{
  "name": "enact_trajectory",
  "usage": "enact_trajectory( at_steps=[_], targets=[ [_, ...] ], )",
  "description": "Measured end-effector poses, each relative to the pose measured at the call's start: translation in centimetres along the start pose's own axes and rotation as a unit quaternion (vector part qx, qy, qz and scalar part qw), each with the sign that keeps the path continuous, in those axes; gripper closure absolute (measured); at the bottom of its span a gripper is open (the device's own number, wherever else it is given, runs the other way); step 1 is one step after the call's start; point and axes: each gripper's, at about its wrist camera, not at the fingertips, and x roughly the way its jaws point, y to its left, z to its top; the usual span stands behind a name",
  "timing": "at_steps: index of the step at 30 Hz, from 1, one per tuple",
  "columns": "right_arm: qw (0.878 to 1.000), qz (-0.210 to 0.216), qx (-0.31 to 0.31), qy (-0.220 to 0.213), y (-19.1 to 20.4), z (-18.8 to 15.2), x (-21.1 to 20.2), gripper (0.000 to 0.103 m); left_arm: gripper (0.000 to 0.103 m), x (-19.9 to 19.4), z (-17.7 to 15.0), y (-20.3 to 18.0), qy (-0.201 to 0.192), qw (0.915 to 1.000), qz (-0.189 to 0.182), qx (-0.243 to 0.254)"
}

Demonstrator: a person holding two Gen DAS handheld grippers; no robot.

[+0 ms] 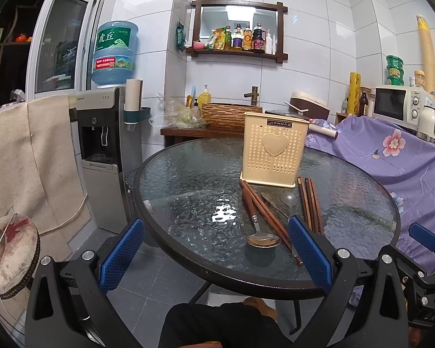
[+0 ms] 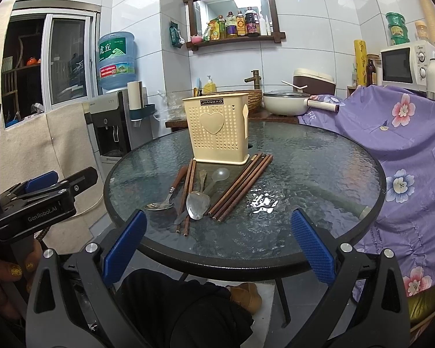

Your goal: Organize utensils

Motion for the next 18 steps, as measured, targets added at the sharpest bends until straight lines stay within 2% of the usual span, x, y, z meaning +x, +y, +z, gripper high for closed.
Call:
enact_trajectory(
  at_steps=[18],
  targets=[
    [1.0,0.001,0.003,0.009,-0.09,-0.15,0.39,0.005,0.006,0.39,-0.03,0.13,0.008,1.0,-0.001,0.003]
  ],
)
